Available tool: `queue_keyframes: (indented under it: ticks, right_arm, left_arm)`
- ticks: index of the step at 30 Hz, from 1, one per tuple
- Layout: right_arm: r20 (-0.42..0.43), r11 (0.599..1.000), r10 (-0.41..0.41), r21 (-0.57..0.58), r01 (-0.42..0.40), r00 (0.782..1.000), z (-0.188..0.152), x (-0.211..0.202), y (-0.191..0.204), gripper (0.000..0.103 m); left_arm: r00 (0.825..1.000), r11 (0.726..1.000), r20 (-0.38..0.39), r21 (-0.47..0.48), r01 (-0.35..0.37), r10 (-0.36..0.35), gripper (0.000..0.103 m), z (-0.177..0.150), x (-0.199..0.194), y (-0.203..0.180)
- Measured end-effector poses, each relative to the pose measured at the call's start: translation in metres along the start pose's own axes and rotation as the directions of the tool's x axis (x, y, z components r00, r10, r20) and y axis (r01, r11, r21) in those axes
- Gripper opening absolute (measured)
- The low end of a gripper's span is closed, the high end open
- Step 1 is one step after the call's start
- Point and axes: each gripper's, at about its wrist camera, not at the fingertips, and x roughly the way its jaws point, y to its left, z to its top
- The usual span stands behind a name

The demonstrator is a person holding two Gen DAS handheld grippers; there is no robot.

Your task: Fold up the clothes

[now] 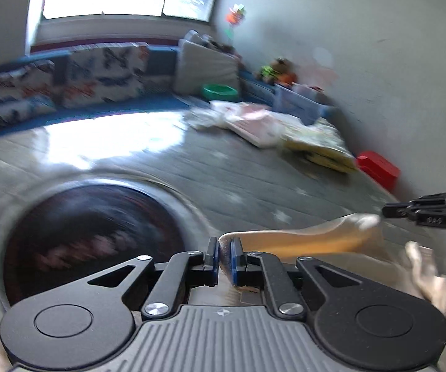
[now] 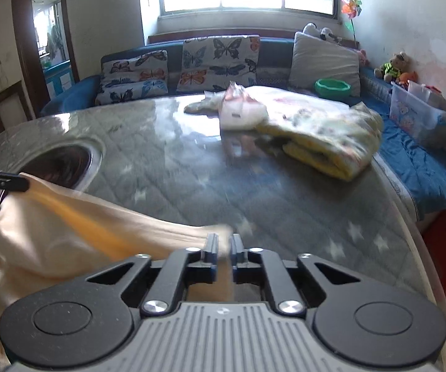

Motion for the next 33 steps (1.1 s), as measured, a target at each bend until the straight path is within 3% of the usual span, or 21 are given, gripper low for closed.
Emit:
queue_keyframes:
  ticks: [5, 6, 9, 10, 14, 18, 23, 25, 27, 29, 31, 33]
  right_arm:
    - [-0.006, 1.0, 0.019, 0.004, -0.019, 1.0, 0.027, 0.03, 0.017, 0.005]
    - [-0.004, 0.999, 0.038, 0.02, -0.038, 0.999, 0.031, 0.035, 0.021, 0.009]
    - [-0.017, 0.997, 0.078, 0.004, -0.078, 0.997, 0.033, 0.04, 0.032, 0.034]
    - [-0.032, 0.997, 0.078, -0.01, -0.079, 0.996, 0.032, 0.043, 0.035, 0.036]
    - [-0.092, 0.995, 0.086, -0.037, -0.09, 0.992, 0.027, 0.059, 0.05, 0.036]
    - [-0.085, 0.992, 0.12, -0.034, -0.123, 0.989, 0.033, 0.073, 0.063, 0.037]
    - [-0.094, 0.987, 0.156, -0.025, -0.159, 0.983, 0.048, 0.098, 0.079, 0.046]
    - [-0.1, 0.982, 0.187, 0.008, -0.187, 0.977, 0.054, 0.111, 0.082, 0.057]
    - [-0.106, 0.975, 0.223, 0.043, -0.22, 0.969, 0.059, 0.121, 0.082, 0.06]
    - [-0.116, 0.966, 0.256, 0.075, -0.249, 0.96, 0.063, 0.129, 0.082, 0.059]
    - [-0.125, 0.955, 0.289, 0.108, -0.277, 0.949, 0.067, 0.137, 0.082, 0.051]
    - [-0.125, 0.943, 0.318, 0.14, -0.3, 0.94, 0.072, 0.143, 0.083, 0.022]
  left_arm:
    - [0.995, 0.995, 0.005, -0.013, -0.101, 0.101, 0.008, 0.011, 0.008, 0.032]
    - [0.994, 0.994, 0.003, -0.017, -0.109, 0.109, 0.008, 0.011, 0.009, 0.038]
    - [0.991, 0.991, -0.005, -0.029, -0.131, 0.131, 0.008, 0.011, 0.015, 0.054]
    - [0.991, 0.99, -0.011, -0.031, -0.136, 0.136, 0.008, 0.01, 0.017, 0.058]
    - [0.987, 0.986, -0.037, -0.04, -0.16, 0.159, 0.008, 0.007, 0.023, 0.073]
    - [0.985, 0.985, -0.045, -0.053, -0.166, 0.164, 0.008, 0.003, 0.022, 0.086]
    - [0.982, 0.982, -0.058, -0.061, -0.181, 0.177, 0.008, -0.001, 0.02, 0.098]
    - [0.981, 0.981, -0.065, -0.063, -0.185, 0.181, 0.008, -0.002, 0.02, 0.102]
    - [0.981, 0.98, -0.068, -0.065, -0.186, 0.182, 0.008, -0.004, 0.019, 0.106]
    - [0.98, 0.979, -0.072, -0.07, -0.191, 0.186, 0.008, -0.006, 0.019, 0.109]
    - [0.978, 0.977, -0.077, -0.076, -0.198, 0.192, 0.008, -0.007, 0.019, 0.114]
    - [0.977, 0.975, -0.08, -0.083, -0.205, 0.199, 0.009, -0.008, 0.019, 0.118]
